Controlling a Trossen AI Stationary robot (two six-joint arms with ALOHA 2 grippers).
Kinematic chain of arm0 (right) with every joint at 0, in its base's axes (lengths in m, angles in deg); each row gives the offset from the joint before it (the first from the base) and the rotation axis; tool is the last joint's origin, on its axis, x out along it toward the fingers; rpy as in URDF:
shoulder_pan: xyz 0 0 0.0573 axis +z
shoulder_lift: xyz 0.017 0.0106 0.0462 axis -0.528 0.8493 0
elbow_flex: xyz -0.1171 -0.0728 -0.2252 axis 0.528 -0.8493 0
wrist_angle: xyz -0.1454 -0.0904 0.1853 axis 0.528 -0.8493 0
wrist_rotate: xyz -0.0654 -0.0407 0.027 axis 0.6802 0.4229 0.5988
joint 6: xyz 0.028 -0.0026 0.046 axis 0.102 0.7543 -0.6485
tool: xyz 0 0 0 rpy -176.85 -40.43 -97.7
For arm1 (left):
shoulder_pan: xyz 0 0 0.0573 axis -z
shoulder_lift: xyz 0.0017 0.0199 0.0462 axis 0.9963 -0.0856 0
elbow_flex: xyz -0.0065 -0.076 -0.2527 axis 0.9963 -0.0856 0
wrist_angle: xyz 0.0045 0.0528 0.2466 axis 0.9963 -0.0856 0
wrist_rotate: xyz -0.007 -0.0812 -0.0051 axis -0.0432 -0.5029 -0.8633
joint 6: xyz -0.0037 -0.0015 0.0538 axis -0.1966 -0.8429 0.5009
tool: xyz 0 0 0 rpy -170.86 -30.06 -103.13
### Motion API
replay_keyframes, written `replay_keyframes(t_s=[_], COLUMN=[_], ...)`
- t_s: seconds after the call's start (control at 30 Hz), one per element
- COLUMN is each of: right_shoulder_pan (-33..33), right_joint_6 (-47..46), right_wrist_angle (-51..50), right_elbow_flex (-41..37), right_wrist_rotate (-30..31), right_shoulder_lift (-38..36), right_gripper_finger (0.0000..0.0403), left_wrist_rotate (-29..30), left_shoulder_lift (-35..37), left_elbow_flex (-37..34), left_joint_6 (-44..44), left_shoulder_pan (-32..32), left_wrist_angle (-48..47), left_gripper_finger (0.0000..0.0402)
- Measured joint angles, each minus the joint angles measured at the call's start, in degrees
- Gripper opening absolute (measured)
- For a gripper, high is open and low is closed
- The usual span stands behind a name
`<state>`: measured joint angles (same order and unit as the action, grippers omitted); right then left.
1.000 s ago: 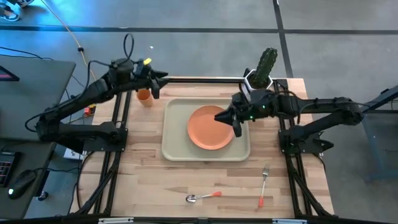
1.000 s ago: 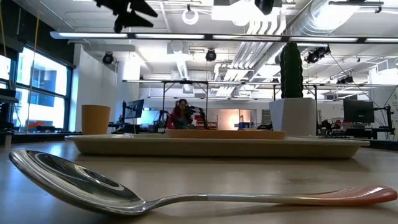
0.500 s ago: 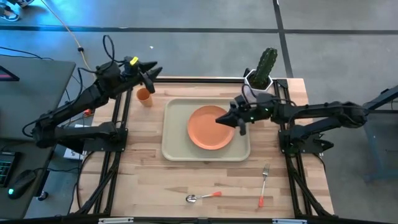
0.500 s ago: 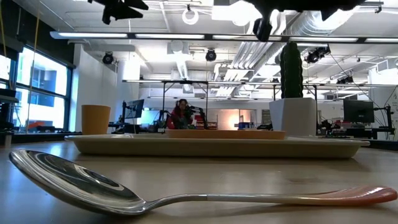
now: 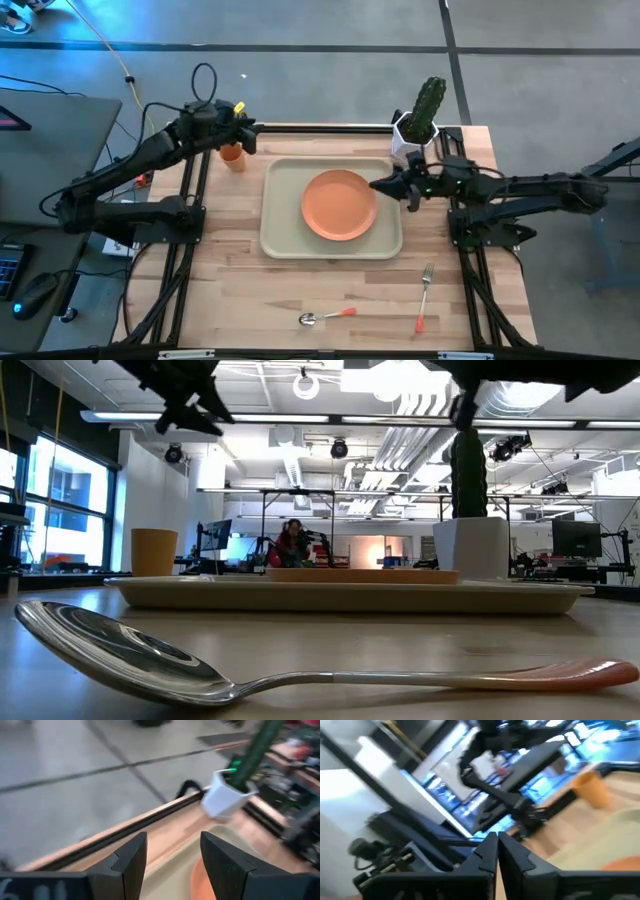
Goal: Pick and place plate/cup/fork/spoon on tray
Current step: Put the orange cup to the top left side of the light brown tray
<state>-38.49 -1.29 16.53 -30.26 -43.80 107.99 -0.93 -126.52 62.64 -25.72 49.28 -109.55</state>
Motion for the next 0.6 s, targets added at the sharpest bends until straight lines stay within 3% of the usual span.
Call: replay_keyframes(t_s=[0.13, 0.23, 0.4, 0.6], right_shoulder_pan=[-2.5, -3.9, -4.4, -4.4], right_joint_6=[0.6, 0.0, -2.2, -2.4], right_wrist_angle=[-12.0, -21.0, -25.6, -26.7], right_elbow_flex=[0.0, 0.0, -0.1, -0.1], right_wrist_rotate=[3.8, 10.2, 14.5, 14.9], right_shoulder_lift=[-5.5, -7.3, -6.6, -5.5], right_gripper_finger=[0.0023, 0.0042, 0.0081, 0.0122], left_wrist_rotate=[6.3, 12.1, 12.4, 12.5], left_shoulder_lift=[0.7, 0.2, -0.4, -2.1], left_elbow_flex=[1.5, 0.3, -0.3, -0.3], left_joint_6=[-2.5, -3.9, -11.7, -16.1], left_shoulder_pan=[-4.7, -7.2, -10.8, -15.3], left_wrist_angle=[-9.6, -14.8, -23.6, -29.6], left_gripper_finger=[0.0174, 0.0174, 0.0174, 0.0174])
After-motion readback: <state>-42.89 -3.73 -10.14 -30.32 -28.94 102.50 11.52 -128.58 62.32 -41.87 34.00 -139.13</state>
